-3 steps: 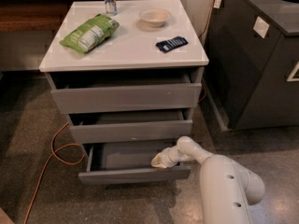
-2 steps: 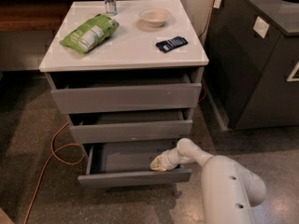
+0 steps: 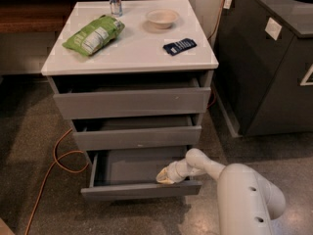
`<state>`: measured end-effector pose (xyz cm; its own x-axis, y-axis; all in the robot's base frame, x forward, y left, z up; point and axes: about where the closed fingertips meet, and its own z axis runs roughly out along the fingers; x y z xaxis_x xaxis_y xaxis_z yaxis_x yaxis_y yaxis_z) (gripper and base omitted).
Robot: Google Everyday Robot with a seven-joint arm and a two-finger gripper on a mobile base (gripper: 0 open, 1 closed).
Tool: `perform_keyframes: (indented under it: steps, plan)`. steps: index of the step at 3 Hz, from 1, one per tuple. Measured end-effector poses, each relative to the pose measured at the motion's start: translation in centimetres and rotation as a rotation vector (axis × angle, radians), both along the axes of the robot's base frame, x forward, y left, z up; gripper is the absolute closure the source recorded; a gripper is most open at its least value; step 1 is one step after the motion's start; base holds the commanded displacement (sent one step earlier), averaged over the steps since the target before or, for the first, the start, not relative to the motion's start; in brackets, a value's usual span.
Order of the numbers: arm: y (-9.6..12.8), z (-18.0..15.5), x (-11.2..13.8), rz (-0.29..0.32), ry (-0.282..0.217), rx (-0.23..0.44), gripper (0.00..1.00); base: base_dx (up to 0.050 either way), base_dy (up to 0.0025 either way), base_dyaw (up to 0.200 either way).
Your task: Place redbull can into bottom drawer
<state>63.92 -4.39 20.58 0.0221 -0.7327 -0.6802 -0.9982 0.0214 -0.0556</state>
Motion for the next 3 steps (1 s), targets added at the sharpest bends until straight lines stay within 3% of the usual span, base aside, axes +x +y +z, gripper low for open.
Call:
perform_keyframes:
  steps: [3]
  plan:
    - [0.9, -0.1, -6.0, 0.02, 0.069, 0.031, 1.0, 0.0, 0.0, 0.0]
